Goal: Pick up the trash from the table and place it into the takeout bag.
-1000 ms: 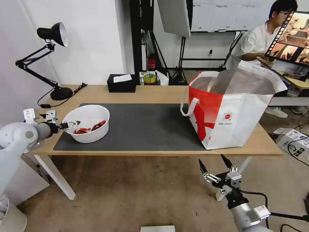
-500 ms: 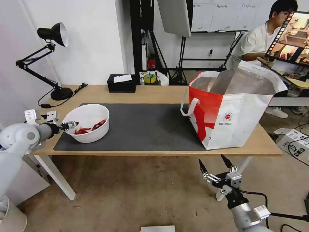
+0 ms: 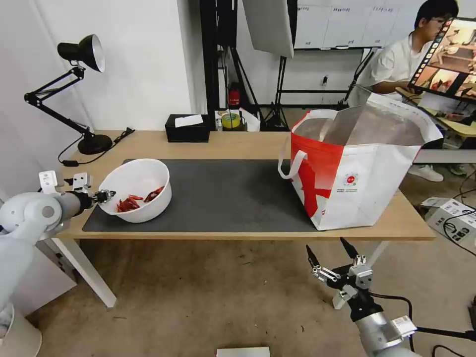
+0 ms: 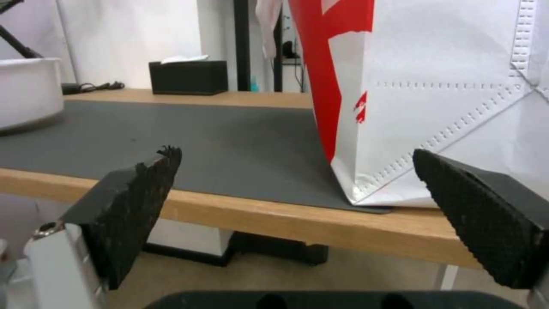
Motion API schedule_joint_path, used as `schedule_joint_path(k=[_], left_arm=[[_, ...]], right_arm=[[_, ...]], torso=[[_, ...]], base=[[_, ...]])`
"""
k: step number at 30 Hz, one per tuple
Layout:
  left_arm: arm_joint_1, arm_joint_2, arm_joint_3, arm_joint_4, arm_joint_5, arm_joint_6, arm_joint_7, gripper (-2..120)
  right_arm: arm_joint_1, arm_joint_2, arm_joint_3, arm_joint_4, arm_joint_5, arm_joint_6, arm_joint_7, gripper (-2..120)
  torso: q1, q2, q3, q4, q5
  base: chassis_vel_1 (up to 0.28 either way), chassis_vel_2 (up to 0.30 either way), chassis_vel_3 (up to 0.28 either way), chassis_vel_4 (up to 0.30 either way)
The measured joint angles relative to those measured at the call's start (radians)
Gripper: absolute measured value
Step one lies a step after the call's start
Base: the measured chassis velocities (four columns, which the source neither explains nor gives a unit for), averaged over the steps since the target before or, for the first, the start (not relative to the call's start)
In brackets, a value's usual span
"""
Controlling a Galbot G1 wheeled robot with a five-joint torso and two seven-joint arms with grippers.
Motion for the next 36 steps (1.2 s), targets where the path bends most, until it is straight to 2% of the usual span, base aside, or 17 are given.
schedule_joint_path(k=[9,13,21,24,28,29,32,36], left_arm=[[-0.005,0.0,-0.003,-0.008,-0.018,0.0,-0.008,0],[-0.009,-0.003,-0.009,-0.036,-0.034,0.001,-0.016,0],[-0.071,-0.003,0.003,-0.139,-0.105,0.001,-0.061,0],[-0.121,-0.002,0.031,-0.194,-0.134,0.001,-0.071,0],[-0.201,-0.007,0.085,-0.222,-0.174,0.001,-0.089,0],[-0.201,-0.007,0.085,-0.222,-0.174,0.001,-0.089,0],[-0.323,-0.024,0.18,-0.215,-0.207,0.001,-0.114,0],[-0.403,-0.055,0.236,-0.206,-0.216,0.0,-0.124,0]], right_arm=[[0.0,0.0,0.0,0.0,0.0,0.0,0.0,100],[0.0,0.0,0.0,0.0,0.0,0.0,0.0,100],[0.0,0.0,0.0,0.0,0.0,0.0,0.0,100],[0.0,0.0,0.0,0.0,0.0,0.0,0.0,100],[0.0,0.0,0.0,0.0,0.0,0.0,0.0,100],[0.0,0.0,0.0,0.0,0.0,0.0,0.0,100],[0.0,0.0,0.0,0.0,0.0,0.0,0.0,100],[0.0,0.0,0.0,0.0,0.0,0.0,0.0,100]], torso=[[0.0,0.0,0.0,0.0,-0.0002],[0.0,0.0,0.0,0.0001,-0.0003],[0.0,0.0,0.0,0.0,0.0001],[0.0,0.0,0.0,0.0001,0.0001],[0.0,0.0,0.0,0.0,0.0001],[0.0,0.0,0.0,0.0,0.0001],[0.0,0.0,0.0,0.0,0.0002],[0.0,0.0,0.0,0.0001,-0.0001]], base=[[0.0,0.0,0.0,0.0],[0.0,0.0,0.0,0.0],[0.0,0.0,0.0,0.0],[0.0,0.0,0.0,0.0],[0.0,0.0,0.0,0.0],[0.0,0.0,0.0,0.0],[0.0,0.0,0.0,0.0],[0.0,0.0,0.0,0.0]])
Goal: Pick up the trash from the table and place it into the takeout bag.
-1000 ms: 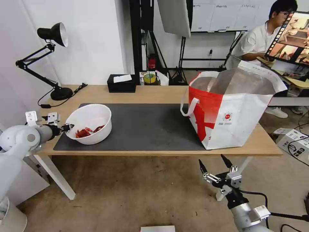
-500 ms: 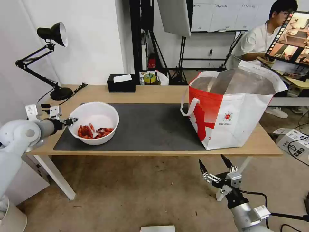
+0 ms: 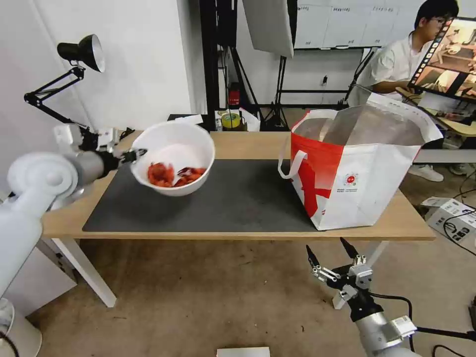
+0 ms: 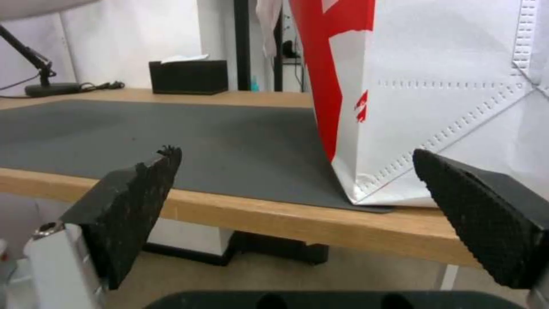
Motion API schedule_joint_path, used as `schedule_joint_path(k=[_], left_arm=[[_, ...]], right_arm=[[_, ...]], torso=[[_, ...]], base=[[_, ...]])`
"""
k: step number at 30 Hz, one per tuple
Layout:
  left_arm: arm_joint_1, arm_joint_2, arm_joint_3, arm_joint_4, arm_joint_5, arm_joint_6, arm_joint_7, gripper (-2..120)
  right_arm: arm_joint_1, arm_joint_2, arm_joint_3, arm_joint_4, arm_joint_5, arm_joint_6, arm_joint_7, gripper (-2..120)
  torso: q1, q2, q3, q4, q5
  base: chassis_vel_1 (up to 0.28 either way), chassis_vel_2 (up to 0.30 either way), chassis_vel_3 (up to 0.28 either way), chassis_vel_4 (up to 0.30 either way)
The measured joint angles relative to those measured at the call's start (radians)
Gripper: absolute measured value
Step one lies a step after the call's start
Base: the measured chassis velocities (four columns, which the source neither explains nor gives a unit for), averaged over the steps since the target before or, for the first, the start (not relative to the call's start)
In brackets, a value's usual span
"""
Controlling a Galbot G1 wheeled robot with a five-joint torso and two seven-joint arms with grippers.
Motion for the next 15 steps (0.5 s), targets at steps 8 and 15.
schedule_joint_path(k=[8,15], left_arm=[[-0.24,-0.138,0.186,0.059,-0.026,-0.001,-0.039,0],[-0.394,-0.27,0.286,0.164,-0.022,-0.001,-0.059,0]], right_arm=[[0.0,0.0,0.0,0.0,0.0,0.0,0.0,100],[0.0,0.0,0.0,0.0,0.0,0.0,0.0,100]], torso=[[0.0,0.0,0.0,-0.0003,0.0004],[0.0,0.0,0.0,-0.0001,0.0004]], base=[[0.0,0.0,0.0,0.0],[0.0,0.0,0.0,0.0]])
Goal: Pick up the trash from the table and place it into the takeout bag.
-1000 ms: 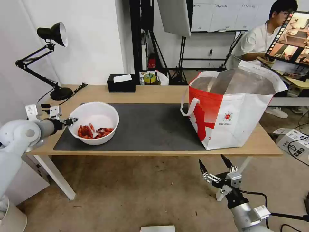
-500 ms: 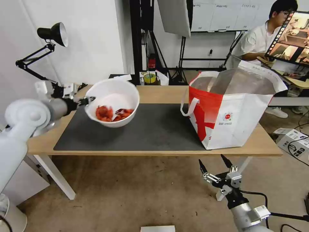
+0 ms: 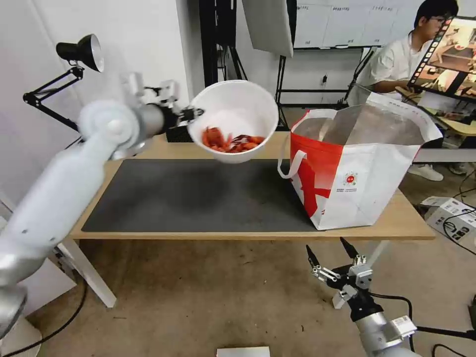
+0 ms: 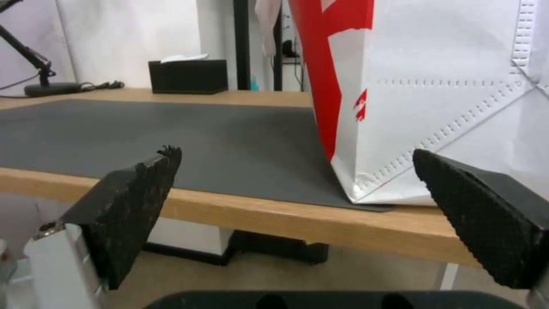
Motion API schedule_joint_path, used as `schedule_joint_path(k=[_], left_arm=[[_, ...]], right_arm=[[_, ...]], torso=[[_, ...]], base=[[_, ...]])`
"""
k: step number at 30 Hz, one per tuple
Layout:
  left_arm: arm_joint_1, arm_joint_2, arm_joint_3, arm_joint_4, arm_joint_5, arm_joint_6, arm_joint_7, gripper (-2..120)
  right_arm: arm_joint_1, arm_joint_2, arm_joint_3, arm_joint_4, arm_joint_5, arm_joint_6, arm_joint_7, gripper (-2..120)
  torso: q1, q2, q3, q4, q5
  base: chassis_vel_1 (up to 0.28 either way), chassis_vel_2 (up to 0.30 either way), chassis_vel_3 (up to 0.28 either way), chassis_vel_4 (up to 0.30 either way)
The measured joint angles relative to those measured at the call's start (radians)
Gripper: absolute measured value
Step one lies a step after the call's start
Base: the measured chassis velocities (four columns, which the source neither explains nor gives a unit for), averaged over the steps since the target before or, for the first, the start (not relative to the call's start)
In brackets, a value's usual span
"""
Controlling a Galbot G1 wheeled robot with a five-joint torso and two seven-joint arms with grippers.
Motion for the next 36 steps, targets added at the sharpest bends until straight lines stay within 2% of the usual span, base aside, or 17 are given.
schedule_joint_path(k=[1,3,4,9,10,11,14,15,17,18,22,23,26,29,30,33,36], left_arm=[[0.0,0.0,0.0,0.0,0.0,0.0,0.0,0],[-0.071,-0.063,0.03,0.048,0.001,-0.008,-0.001,0],[-0.071,-0.063,0.03,0.048,0.001,-0.008,-0.001,0],[-0.132,-0.149,0.056,0.096,0.001,-0.01,-0.011,0],[-0.157,-0.192,0.075,0.123,0.001,-0.012,-0.014,0],[-0.157,-0.192,0.075,0.123,0.001,-0.012,-0.014,0],[-0.21,-0.301,0.116,0.207,0.009,-0.02,-0.016,0],[-0.21,-0.301,0.116,0.207,0.009,-0.02,-0.016,0],[-0.231,-0.365,0.126,0.254,0.023,-0.025,-0.016,0],[-0.231,-0.365,0.126,0.254,0.023,-0.025,-0.016,0],[-0.252,-0.489,0.158,0.347,0.076,-0.053,-0.016,0],[-0.252,-0.489,0.158,0.347,0.076,-0.053,-0.016,0],[-0.252,-0.528,0.19,0.377,0.116,-0.089,-0.026,0],[-0.233,-0.577,0.247,0.418,0.216,-0.182,-0.031,0],[-0.233,-0.577,0.247,0.418,0.216,-0.182,-0.031,0],[-0.206,-0.597,0.316,0.454,0.4,-0.318,-0.016,0],[-0.193,-0.585,0.359,0.461,0.514,-0.377,0.012,0]], right_arm=[[0.0,0.0,0.0,0.0,0.0,0.0,0.0,100],[0.0,0.0,0.0,0.0,0.0,0.0,0.0,100],[0.0,0.0,0.0,0.0,0.0,0.0,0.0,100],[0.0,0.0,0.0,0.0,0.0,0.0,0.0,100],[0.0,0.0,0.0,0.0,0.0,0.0,0.0,100],[0.0,0.0,0.0,0.0,0.0,0.0,0.0,100],[0.0,0.0,0.0,0.0,0.0,0.0,0.0,100],[0.0,0.0,0.0,0.0,0.0,0.0,0.0,100],[0.0,0.0,0.0,0.0,0.0,0.0,0.0,100],[0.0,0.0,0.0,0.0,0.0,0.0,0.0,100],[0.0,0.0,0.0,0.0,0.0,0.0,0.0,100],[0.0,0.0,0.0,0.0,0.0,0.0,0.0,100],[0.0,0.0,0.0,0.0,0.0,0.0,0.0,100],[0.0,0.0,0.0,0.0,0.0,0.0,0.0,100],[0.0,0.0,0.0,0.0,0.0,0.0,0.0,100],[0.0,0.0,0.0,0.0,0.0,0.0,0.0,100],[0.0,0.0,0.0,0.0,0.0,0.0,0.0,100]], torso=[[0.0,0.0,0.0,0.0,0.0],[0.0,0.0,0.0,-0.0001,0.0001],[0.0,0.0,0.0,-0.0001,0.0001],[0.0,0.0,0.0,0.0,0.0],[0.0,0.0,0.0,0.0,-0.0001],[0.0,0.0,0.0,0.0,-0.0001],[0.0,0.0,0.0,0.0002,-0.0002],[0.0,0.0,0.0,0.0002,-0.0002],[0.0,0.0,0.0,0.0,0.0],[0.0,0.0,0.0,0.0,0.0],[0.0,0.0,0.0,-0.0002,0.0001],[0.0,0.0,0.0,-0.0002,0.0001],[0.0,0.0,0.0,-0.0001,0.0],[0.0,0.0,0.0,-0.0002,0.0],[0.0,0.0,0.0,-0.0002,0.0],[0.0,0.0,0.0,-0.0002,-0.0001],[0.0,0.0,0.0,0.0,-0.0002]], base=[[0.0,0.0,0.0,0.0],[0.0,0.0,0.0,0.0],[0.0,0.0,0.0,0.0],[0.0,0.0,0.0,0.0],[0.0,0.0,0.0,0.0],[0.0,0.0,0.0,0.0],[0.0,0.0,0.0,0.0],[0.0,0.0,0.0,0.0],[0.0,0.0,0.0,0.0],[0.0,0.0,0.0,0.0],[0.0,0.0,0.0,0.0],[0.0,0.0,0.0,0.0],[0.0,0.0,0.0,0.0],[0.0,0.0,0.0,0.0],[0.0,0.0,0.0,0.0],[0.0,0.0,0.0,0.0],[0.0,0.0,0.0,0.0]])
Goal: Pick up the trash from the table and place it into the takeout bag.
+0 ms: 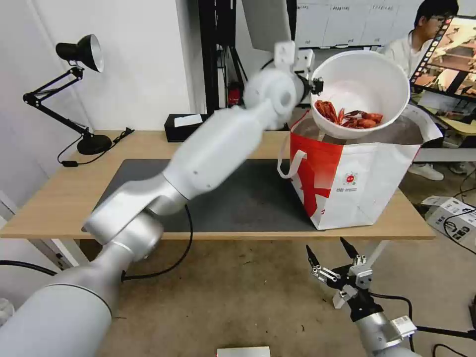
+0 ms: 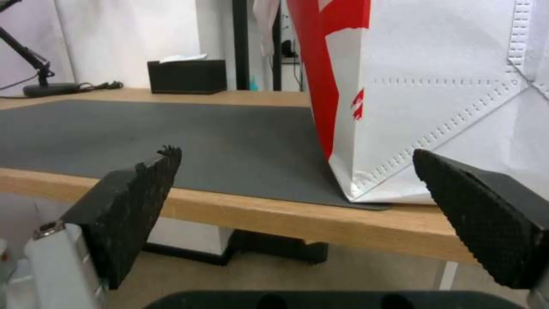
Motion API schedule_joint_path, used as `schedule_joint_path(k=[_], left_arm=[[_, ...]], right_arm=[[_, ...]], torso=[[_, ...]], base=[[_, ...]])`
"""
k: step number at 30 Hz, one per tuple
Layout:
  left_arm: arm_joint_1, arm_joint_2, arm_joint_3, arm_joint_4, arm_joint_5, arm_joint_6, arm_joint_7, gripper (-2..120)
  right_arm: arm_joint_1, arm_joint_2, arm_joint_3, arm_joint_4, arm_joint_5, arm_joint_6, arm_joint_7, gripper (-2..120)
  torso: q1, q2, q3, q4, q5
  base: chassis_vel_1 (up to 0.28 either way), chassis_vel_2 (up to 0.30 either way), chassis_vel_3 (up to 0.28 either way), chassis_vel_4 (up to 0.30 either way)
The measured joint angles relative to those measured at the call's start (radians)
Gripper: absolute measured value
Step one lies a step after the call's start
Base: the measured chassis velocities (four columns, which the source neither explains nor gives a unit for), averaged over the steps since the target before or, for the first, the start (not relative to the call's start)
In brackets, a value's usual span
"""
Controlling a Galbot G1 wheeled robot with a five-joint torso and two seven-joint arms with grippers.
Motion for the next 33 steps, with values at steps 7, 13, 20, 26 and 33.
schedule_joint_path(k=[7,13,20,26,33], left_arm=[[0.036,0.039,0.044,-0.021,0.106,-0.041,0.046,0],[0.045,0.053,0.052,-0.049,0.089,-0.007,0.074,0],[0.036,0.073,0.042,-0.076,0.025,0.113,0.119,0],[0.027,0.088,0.041,-0.072,0.014,0.192,0.187,0],[0.024,0.114,0.064,-0.065,0.017,0.234,0.287,0]], right_arm=[[0.0,0.0,0.0,0.0,0.0,0.0,0.0,100],[0.0,0.0,0.0,0.0,0.0,0.0,0.0,100],[0.0,0.0,0.0,0.0,0.0,0.0,0.0,100],[0.0,0.0,0.0,0.0,0.0,0.0,0.0,100],[0.0,0.0,0.0,0.0,0.0,0.0,0.0,100]], torso=[[0.0,0.0,0.0,0.0004,-0.0002],[0.0,0.0,0.0,0.0001,-0.0002],[0.0,0.0,0.0,0.0,-0.0002],[0.0,0.0,0.0,0.0,-0.0002],[0.0,0.0,0.0,0.0001,-0.0003]], base=[[0.0,0.0,0.0,0.0],[0.0,0.0,0.0,0.0],[0.0,0.0,0.0,0.0],[0.0,0.0,0.0,0.0],[0.0,0.0,0.0,0.0]])
